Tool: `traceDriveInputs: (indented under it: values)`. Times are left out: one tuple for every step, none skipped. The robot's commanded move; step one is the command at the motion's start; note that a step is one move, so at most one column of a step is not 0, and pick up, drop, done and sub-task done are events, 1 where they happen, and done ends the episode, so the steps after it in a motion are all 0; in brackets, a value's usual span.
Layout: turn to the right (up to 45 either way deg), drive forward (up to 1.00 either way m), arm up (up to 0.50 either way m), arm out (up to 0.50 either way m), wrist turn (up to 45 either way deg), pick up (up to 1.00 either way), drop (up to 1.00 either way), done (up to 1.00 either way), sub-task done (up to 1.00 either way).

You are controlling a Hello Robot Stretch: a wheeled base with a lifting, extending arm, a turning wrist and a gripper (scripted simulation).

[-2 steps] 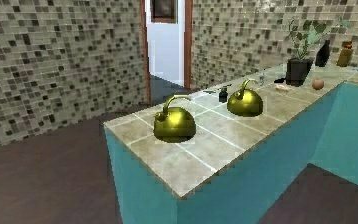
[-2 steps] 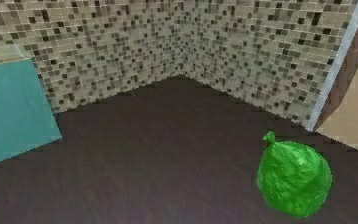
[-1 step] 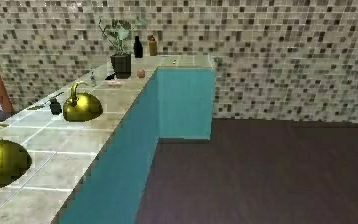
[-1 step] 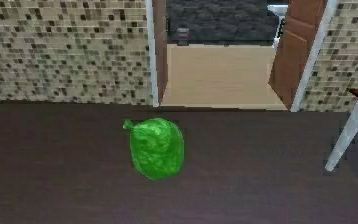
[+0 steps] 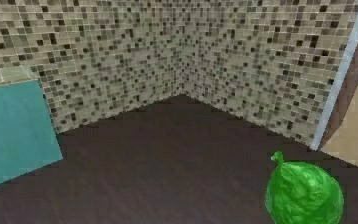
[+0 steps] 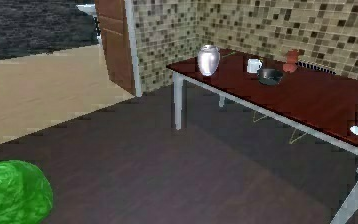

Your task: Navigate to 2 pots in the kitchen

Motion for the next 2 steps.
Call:
traceDriveInputs:
  values:
    - [33.0,0.0,0.0,0.0,0.0,0.0,0.0,0.0,0.0]
    - [0.0,0.1,0.0,0.0,0.0,0.0,0.0,0.0,0.0]
